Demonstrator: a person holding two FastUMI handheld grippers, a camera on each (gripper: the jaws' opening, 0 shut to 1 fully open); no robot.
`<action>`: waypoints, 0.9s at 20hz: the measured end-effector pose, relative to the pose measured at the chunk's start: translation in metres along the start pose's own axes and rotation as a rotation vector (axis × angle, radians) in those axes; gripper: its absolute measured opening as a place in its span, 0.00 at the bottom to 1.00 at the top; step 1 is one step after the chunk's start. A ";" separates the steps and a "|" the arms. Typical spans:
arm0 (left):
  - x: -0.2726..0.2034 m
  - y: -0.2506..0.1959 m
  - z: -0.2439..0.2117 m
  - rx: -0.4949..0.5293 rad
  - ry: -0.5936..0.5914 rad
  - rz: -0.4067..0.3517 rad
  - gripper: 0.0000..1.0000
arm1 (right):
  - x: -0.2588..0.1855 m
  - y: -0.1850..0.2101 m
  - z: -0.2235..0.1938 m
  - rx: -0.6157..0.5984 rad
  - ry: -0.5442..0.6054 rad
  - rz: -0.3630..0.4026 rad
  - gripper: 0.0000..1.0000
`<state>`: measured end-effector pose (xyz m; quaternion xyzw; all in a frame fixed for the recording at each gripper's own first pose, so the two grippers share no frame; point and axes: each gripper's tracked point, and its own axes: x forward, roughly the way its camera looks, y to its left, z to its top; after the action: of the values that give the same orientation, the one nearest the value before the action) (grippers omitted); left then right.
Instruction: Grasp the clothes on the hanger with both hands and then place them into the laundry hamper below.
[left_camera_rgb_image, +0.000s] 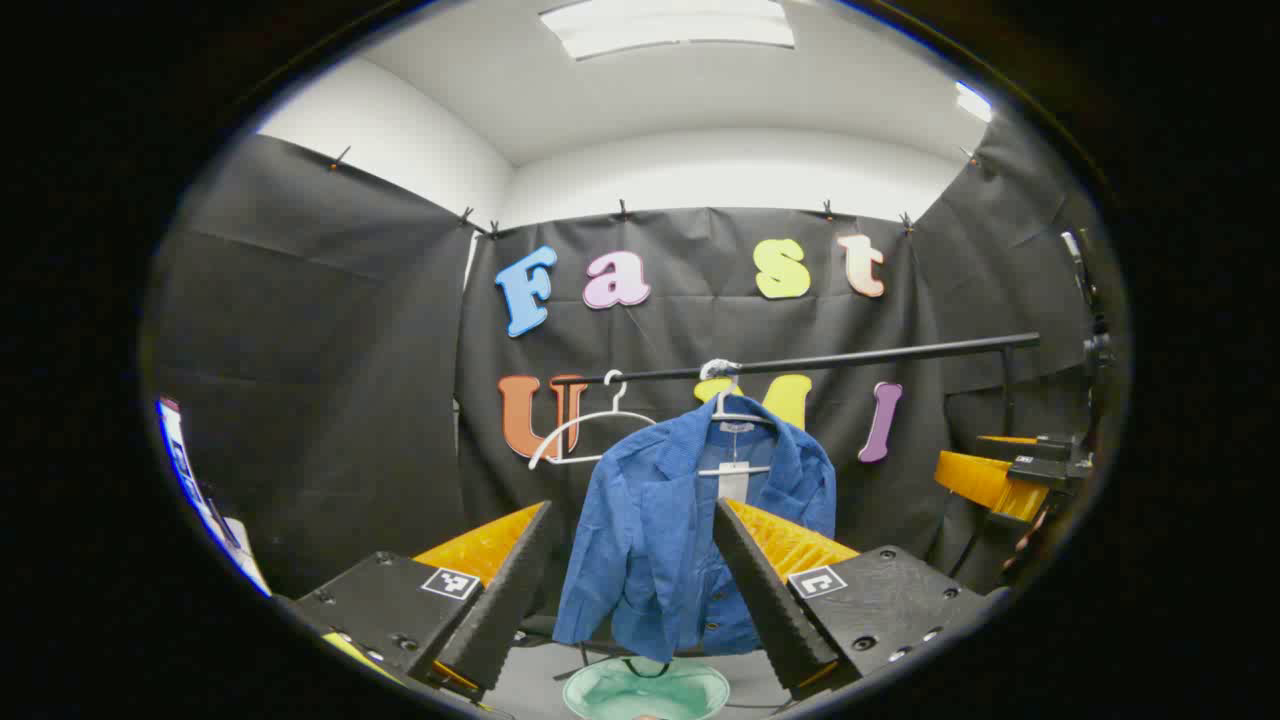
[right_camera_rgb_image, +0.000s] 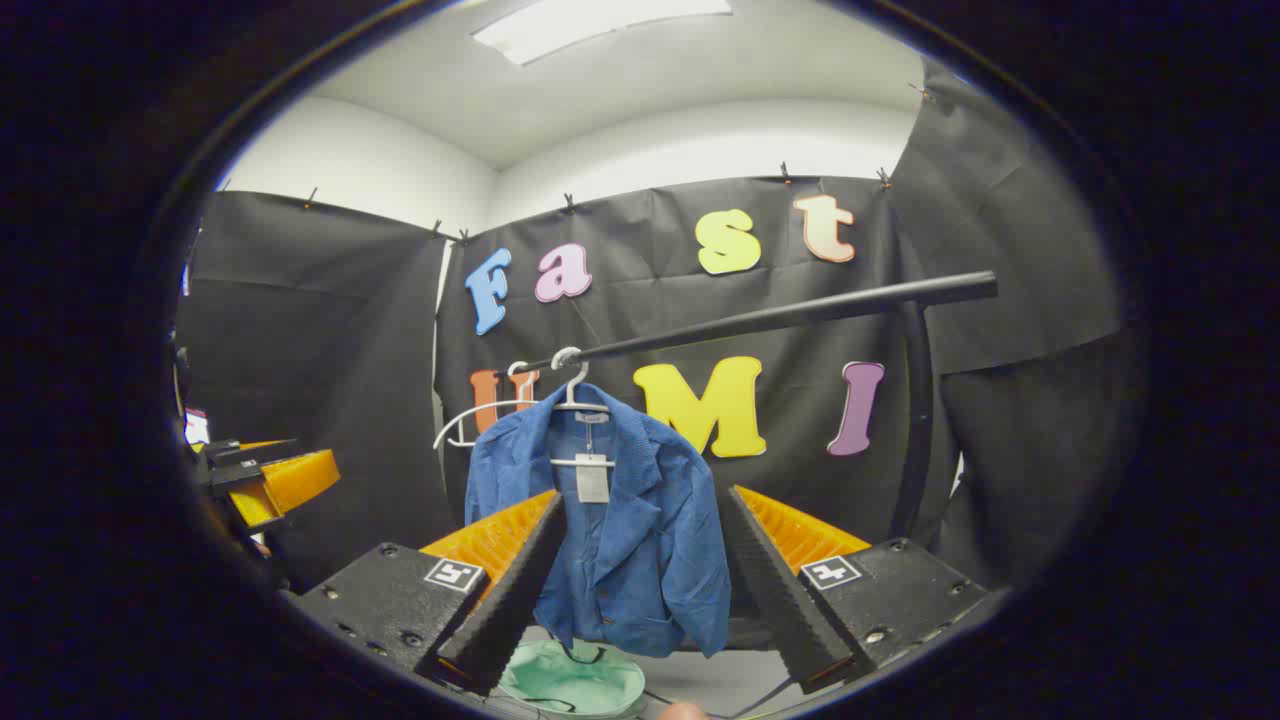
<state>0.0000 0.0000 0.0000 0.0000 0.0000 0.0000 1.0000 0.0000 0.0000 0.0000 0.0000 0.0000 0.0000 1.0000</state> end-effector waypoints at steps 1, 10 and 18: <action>0.002 0.000 0.001 0.006 -0.002 -0.005 1.00 | 0.004 -0.001 -0.002 -0.009 0.001 -0.015 0.99; 0.016 0.037 0.012 -0.008 -0.017 -0.021 1.00 | 0.030 0.037 -0.001 0.011 -0.001 -0.056 0.99; 0.029 0.065 0.005 -0.003 0.016 -0.095 1.00 | 0.043 0.061 -0.004 0.009 0.010 -0.152 0.99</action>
<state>0.0291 0.0648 0.0048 -0.0014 0.0080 -0.0475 0.9988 0.0427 0.0606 -0.0041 0.0047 0.0052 -0.0757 0.9971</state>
